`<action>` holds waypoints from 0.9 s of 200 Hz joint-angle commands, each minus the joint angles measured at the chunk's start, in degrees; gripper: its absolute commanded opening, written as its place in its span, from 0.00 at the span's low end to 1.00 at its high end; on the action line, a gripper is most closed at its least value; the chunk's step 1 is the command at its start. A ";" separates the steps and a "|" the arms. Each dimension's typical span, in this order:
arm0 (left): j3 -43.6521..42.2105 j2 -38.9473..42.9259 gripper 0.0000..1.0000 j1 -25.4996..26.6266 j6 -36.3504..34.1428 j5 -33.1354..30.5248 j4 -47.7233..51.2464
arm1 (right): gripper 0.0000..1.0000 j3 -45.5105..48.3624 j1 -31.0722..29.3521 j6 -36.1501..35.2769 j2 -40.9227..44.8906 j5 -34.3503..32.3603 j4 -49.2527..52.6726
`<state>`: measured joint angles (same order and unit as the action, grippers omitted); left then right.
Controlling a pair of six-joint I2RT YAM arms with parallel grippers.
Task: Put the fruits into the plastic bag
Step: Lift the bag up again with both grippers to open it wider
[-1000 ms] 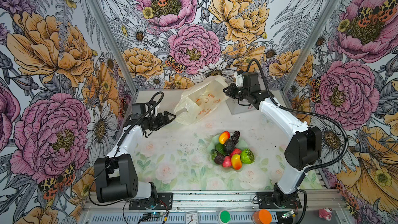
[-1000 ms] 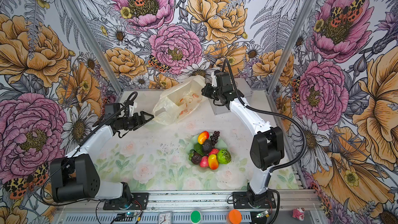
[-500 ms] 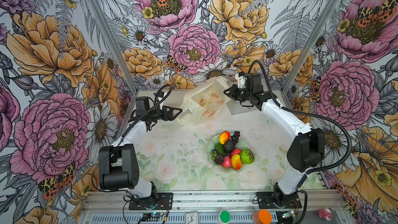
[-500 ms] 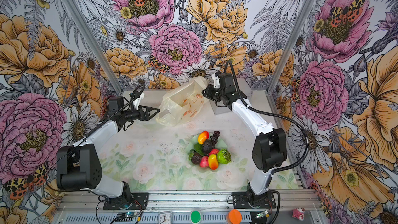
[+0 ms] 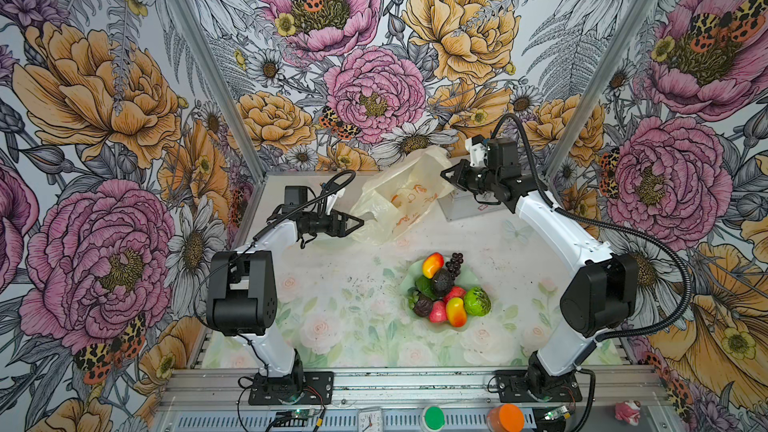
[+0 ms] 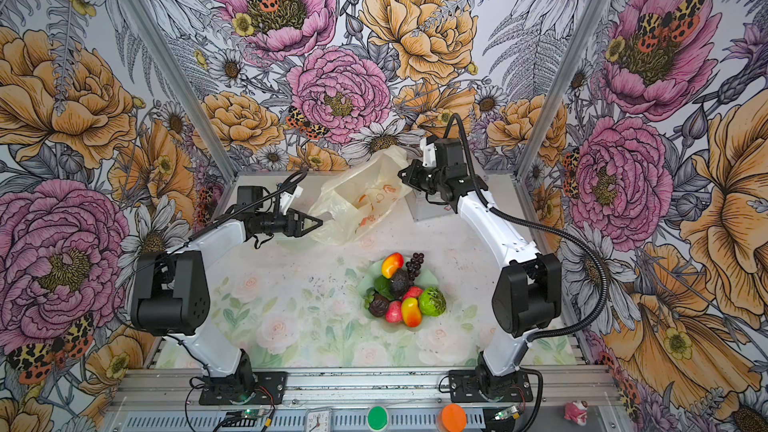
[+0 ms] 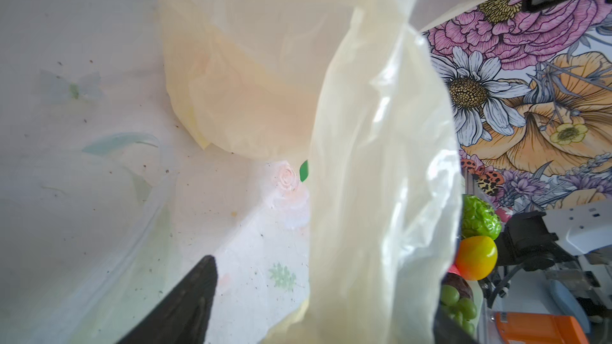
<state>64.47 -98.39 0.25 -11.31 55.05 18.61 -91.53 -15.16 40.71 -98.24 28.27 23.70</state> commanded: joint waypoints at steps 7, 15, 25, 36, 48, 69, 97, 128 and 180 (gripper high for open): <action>2.41 -0.83 0.29 -0.49 2.89 1.57 2.07 | 0.00 0.86 0.16 -0.56 1.85 0.93 -0.45; 3.65 -1.20 0.12 -1.13 5.61 1.74 3.43 | 0.00 1.00 0.18 -0.88 2.09 0.57 -0.50; 4.73 -0.39 0.00 -1.64 8.80 1.82 5.19 | 0.00 1.07 0.14 -1.35 2.48 -0.02 -0.29; 4.85 2.57 0.00 -1.60 11.47 0.53 6.88 | 0.00 0.82 -0.03 -1.66 3.19 -0.60 1.00; 3.94 8.03 0.00 -0.58 16.25 -4.75 8.05 | 0.00 0.44 -0.59 -1.81 4.76 -1.54 4.13; 4.70 18.91 0.00 2.63 23.88 -22.15 18.08 | 0.00 4.10 -3.53 -2.71 10.20 -5.06 6.60; 10.24 25.35 0.00 6.08 32.78 -46.82 33.78 | 0.00 6.20 -5.67 -5.09 10.51 -9.67 6.35; 24.61 14.26 0.00 6.57 30.86 -55.29 36.39 | 0.00 -11.44 -5.73 -6.83 -2.49 -10.22 4.16; 88.13 -9.15 0.00 13.53 24.49 -63.32 40.52 | 0.00 -68.11 -10.87 -22.47 -21.53 -14.00 4.18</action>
<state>128.09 -106.17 7.51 18.31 2.07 57.82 -138.74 -22.26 28.84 -119.66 16.93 30.85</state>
